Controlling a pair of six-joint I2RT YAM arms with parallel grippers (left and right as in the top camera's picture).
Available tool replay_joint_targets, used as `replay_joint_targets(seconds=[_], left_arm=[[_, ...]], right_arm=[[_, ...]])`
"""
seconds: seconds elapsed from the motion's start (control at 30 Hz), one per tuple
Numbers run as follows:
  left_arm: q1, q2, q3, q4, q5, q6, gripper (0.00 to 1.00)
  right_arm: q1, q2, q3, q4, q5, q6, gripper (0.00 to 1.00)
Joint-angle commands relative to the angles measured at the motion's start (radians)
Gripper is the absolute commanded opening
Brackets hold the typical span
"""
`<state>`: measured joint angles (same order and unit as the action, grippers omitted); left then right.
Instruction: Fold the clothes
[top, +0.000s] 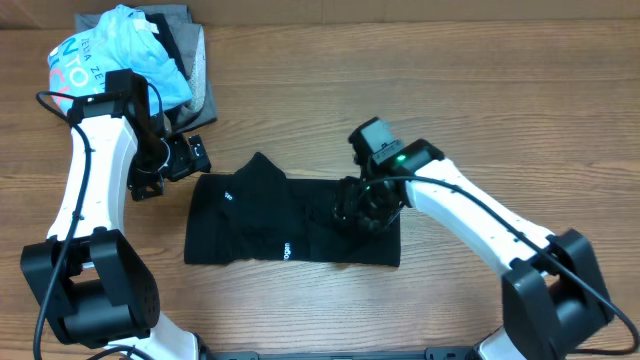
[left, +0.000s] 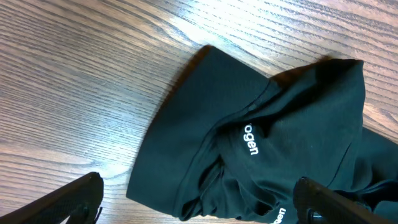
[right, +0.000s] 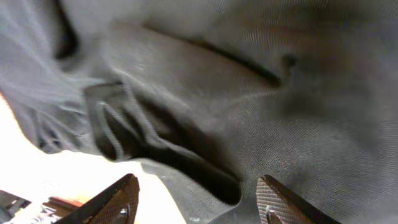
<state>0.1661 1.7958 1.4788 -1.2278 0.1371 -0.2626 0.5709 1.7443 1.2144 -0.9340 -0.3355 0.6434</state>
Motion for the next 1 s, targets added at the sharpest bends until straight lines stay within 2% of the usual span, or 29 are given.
replay_joint_targets(seconds=[0.0, 0.4, 0.47, 0.53, 0.57, 0.63, 0.7, 0.77, 0.97], left_arm=[[0.003, 0.013, 0.009, -0.006, -0.006, -0.006, 1.00], [0.003, 0.013, 0.009, -0.011, -0.006, -0.006, 1.00], [0.003, 0.013, 0.009, -0.014, -0.006, -0.006, 1.00], [0.003, 0.013, 0.009, -0.017, -0.006, -0.006, 1.00], [0.003, 0.013, 0.009, -0.018, -0.006, -0.006, 1.00], [0.003, 0.013, 0.009, -0.019, -0.006, -0.006, 1.00], [0.003, 0.013, 0.009, -0.019, -0.006, -0.006, 1.00], [0.003, 0.013, 0.009, -0.017, -0.006, -0.007, 1.00], [0.003, 0.013, 0.009, -0.018, -0.006, -0.006, 1.00]], right_arm=[[0.018, 0.023, -0.023, 0.009, -0.010, 0.032, 0.65], [0.116, 0.066, -0.024, 0.058, -0.052, 0.049, 0.65], [0.122, 0.066, -0.024, 0.063, -0.052, 0.049, 0.55], [0.122, 0.066, -0.024, 0.065, -0.053, 0.050, 0.41], [0.122, 0.066, -0.024, 0.067, -0.056, 0.050, 0.30], [0.122, 0.066, -0.024, 0.077, -0.064, 0.063, 0.19], [0.122, 0.065, -0.024, 0.100, -0.085, 0.067, 0.18], [0.122, 0.065, -0.024, 0.158, -0.190, 0.063, 0.19], [0.142, 0.065, -0.023, 0.224, -0.326, 0.033, 0.31]])
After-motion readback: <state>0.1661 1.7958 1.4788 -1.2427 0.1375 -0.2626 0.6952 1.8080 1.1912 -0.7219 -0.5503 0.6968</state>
